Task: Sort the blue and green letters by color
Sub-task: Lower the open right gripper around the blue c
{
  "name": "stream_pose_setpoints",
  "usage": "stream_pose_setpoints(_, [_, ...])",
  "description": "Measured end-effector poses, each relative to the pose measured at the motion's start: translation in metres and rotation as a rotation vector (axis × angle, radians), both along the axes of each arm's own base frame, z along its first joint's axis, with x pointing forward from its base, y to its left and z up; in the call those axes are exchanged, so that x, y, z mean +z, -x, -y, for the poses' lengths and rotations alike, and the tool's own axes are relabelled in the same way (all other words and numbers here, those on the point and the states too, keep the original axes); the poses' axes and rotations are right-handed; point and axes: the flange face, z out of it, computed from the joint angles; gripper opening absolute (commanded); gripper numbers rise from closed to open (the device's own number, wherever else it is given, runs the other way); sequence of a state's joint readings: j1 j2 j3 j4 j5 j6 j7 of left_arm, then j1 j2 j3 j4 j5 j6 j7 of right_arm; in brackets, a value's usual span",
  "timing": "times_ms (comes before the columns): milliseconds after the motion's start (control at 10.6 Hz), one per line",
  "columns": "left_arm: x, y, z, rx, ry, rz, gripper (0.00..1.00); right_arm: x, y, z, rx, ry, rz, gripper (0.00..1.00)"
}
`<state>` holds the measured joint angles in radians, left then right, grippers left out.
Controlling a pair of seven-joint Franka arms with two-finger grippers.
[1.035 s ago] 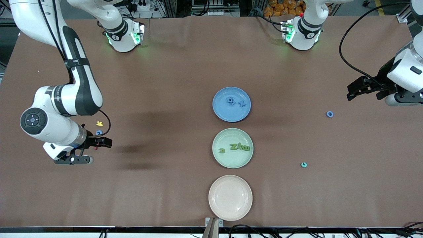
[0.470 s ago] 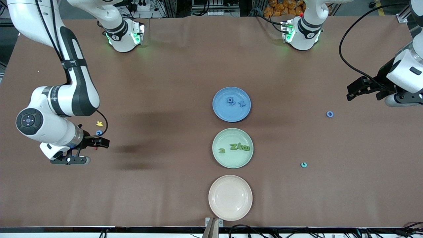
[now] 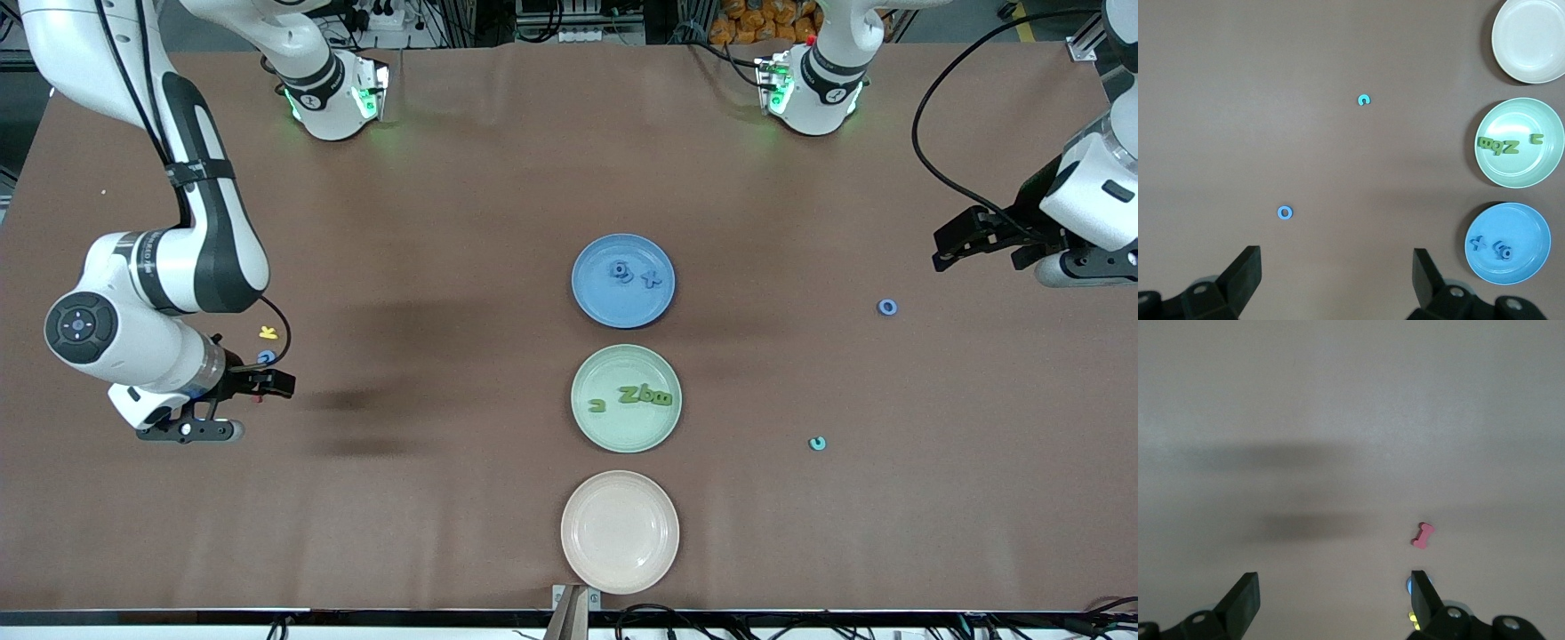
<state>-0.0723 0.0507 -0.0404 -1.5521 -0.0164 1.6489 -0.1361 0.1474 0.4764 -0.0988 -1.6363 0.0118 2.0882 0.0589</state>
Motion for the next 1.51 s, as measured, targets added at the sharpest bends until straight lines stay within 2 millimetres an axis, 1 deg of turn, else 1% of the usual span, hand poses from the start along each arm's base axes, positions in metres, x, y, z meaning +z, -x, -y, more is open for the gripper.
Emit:
stream_pose_setpoints(188, [0.0,0.0,0.0,0.0,0.0,0.0,1.0,-0.004,0.0,0.0,0.0,0.001,-0.006,1.0])
stream_pose_setpoints(1035, [-0.001,-0.001,0.0,0.0,0.0,-0.002,1.0,-0.006,0.001,0.002,-0.002,0.002,-0.011,1.0])
stream_pose_setpoints(1223, [-0.001,-0.001,0.0,0.0,0.0,-0.002,1.0,-0.006,0.0,0.015,-0.018,0.004,-0.011,1.0])
stream_pose_setpoints(1505, [-0.002,-0.001,0.0,0.001,0.0,-0.003,1.0,-0.006,0.0,0.046,0.017,0.005,-0.012,1.0])
